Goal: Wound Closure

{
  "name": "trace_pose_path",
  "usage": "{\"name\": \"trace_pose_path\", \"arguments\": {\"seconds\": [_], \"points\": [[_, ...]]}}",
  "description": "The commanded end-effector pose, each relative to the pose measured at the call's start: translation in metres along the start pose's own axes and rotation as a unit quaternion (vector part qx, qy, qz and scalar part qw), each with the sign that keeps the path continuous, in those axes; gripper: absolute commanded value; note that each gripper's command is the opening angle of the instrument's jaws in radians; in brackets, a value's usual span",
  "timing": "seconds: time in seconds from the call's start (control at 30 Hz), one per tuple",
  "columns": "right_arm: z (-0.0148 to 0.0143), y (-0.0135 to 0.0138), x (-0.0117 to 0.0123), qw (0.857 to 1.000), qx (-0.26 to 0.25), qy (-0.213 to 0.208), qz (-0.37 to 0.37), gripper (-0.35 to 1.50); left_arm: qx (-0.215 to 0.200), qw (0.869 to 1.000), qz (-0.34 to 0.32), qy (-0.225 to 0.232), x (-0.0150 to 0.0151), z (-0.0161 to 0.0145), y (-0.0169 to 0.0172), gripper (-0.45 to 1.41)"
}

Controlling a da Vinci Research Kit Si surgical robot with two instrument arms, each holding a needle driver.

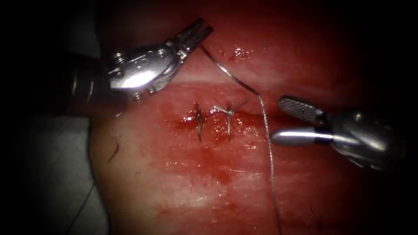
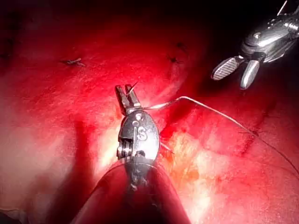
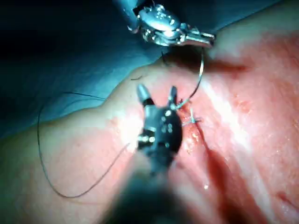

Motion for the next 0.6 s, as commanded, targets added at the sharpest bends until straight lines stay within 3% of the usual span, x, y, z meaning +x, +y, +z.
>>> {"name": "trace_pose_path", "arguments": {"seconds": [0.03, 0.1, 0.27, 0.33, 0.4, 0.43, 0.6], "points": [[0.0008, -0.0011, -0.0015, 1.0, 0.005, 0.0, 0.011, 0.07, 0.004, 1.0, 0.0, 0.004, -0.0008, -0.0001, 0.0012, -0.45], [0.0015, -0.0013, -0.0019, 0.999, 0.003, 0.004, 0.034, -0.13, 0.017, 1.0, 0.011, 0.015, -0.0007, -0.0004, 0.0026, -0.45], [0.0038, -0.0008, -0.0041, 0.999, -0.006, -0.006, 0.049, -0.08, 0.024, 0.999, 0.023, 0.023, -0.0004, -0.0014, 0.0037, -0.45], [0.006, 0.0004, -0.0065, 0.998, -0.008, -0.016, 0.063, 0.26, 0.023, 0.999, 0.03, 0.03, -0.0001, -0.0024, 0.004, -0.45], [0.0064, 0.0007, -0.0071, 0.998, -0.009, -0.014, 0.065, 0.34, 0.024, 0.999, 0.03, 0.032, 0.0, -0.0027, 0.004, -0.45], [0.0078, 0.0015, -0.0093, 0.997, -0.012, -0.01, 0.08, 0.68, 0.027, 0.998, 0.032, 0.043, 0.0003, -0.0035, 0.004, -0.45], [0.0089, 0.002, -0.0125, 0.996, -0.015, -0.018, 0.091, 0.66, 0.031, 0.997, 0.043, 0.053, 0.0006, -0.004, 0.0044, -0.45]]}}
